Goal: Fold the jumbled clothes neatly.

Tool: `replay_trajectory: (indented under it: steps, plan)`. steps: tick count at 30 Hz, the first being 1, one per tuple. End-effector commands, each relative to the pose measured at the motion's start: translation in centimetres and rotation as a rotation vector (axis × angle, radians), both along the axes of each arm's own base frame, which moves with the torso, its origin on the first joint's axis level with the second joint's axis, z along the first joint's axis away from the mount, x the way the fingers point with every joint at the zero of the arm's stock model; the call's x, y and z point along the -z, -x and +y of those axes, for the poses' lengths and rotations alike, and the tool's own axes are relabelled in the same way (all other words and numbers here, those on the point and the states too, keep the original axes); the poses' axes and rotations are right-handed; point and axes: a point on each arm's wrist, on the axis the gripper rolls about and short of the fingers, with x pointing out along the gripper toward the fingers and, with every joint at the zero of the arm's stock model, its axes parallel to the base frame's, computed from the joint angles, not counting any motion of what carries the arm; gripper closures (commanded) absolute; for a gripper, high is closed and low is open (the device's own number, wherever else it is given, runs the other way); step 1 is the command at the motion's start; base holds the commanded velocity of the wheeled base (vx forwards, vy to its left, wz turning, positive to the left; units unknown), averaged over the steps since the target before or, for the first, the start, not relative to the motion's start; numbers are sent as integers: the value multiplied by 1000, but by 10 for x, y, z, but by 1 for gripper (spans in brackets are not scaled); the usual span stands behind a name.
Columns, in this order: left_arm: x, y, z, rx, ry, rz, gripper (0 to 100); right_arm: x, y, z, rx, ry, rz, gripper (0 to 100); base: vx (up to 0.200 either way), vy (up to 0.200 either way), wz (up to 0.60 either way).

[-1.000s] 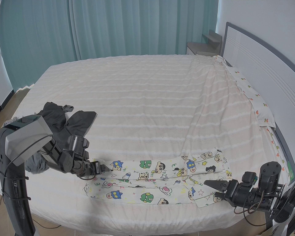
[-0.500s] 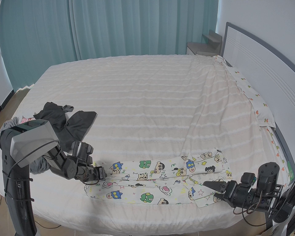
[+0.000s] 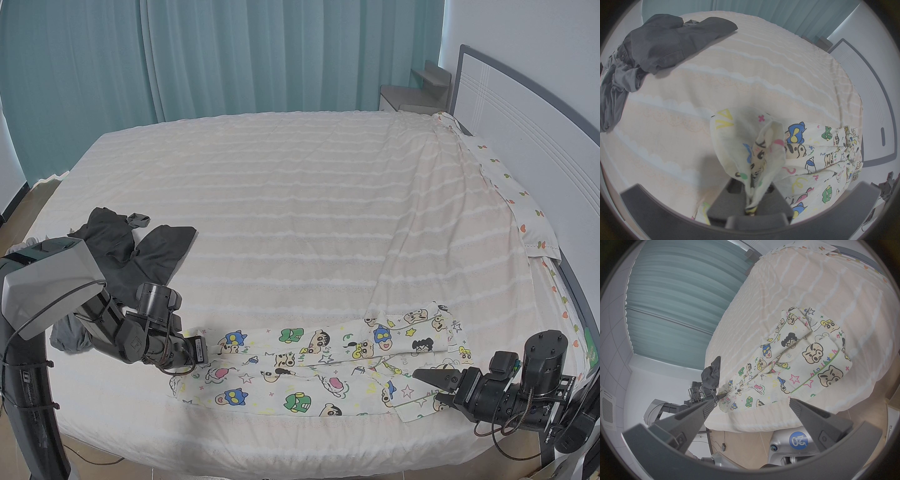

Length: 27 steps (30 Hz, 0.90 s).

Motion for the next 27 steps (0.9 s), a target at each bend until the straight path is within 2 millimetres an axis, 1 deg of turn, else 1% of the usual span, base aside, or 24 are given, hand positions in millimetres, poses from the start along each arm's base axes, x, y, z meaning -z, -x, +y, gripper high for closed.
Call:
replay_trajectory:
  steps: [1, 7, 11, 12, 14, 15, 16, 18, 21, 22, 24, 25, 27]
  plan:
    - [-13, 1, 2, -7, 5, -34, 100, 2, 4, -2, -1, 8, 13, 0, 0, 0, 0]
    - [-20, 6, 15, -38, 7, -40, 100, 2, 4, -2, 2, 7, 11, 0, 0, 0, 0]
    - [-27, 10, 26, -43, 52, -45, 100, 2, 4, -2, 2, 7, 11, 0, 0, 0, 0]
    - [-27, 10, 26, -43, 52, -45, 100, 2, 4, -2, 2, 7, 11, 0, 0, 0, 0]
    - [-32, 15, 34, -43, 83, -43, 100, 2, 3, -2, 2, 8, 13, 0, 0, 0, 0]
    - [-32, 15, 34, -43, 83, -43, 100, 2, 3, -2, 2, 8, 13, 0, 0, 0, 0]
    - [-32, 17, 42, -64, 88, -42, 100, 2, 3, -2, 2, 9, 14, 0, 0, 0, 0]
    - [-33, 17, 50, -86, 87, -43, 100, 2, 3, -2, 2, 10, 15, 0, 0, 0, 0]
    - [-34, 18, 71, -132, 110, -46, 100, 2, 3, -3, 3, 10, 15, 0, 0, 0, 0]
    - [-34, 18, 72, -133, 115, -44, 100, 3, 3, -3, 3, 11, 18, 0, 0, 0, 0]
    - [-37, 21, 91, -165, 149, -53, 100, 3, 3, -3, 4, 10, 19, 0, 0, 0, 0]
    - [-37, 22, 94, -171, 155, -53, 100, 3, 3, -3, 4, 11, 20, 0, 0, 0, 0]
    - [-38, 25, 108, -204, 171, -55, 100, 3, 3, -3, 3, 11, 22, 0, 0, 0, 0]
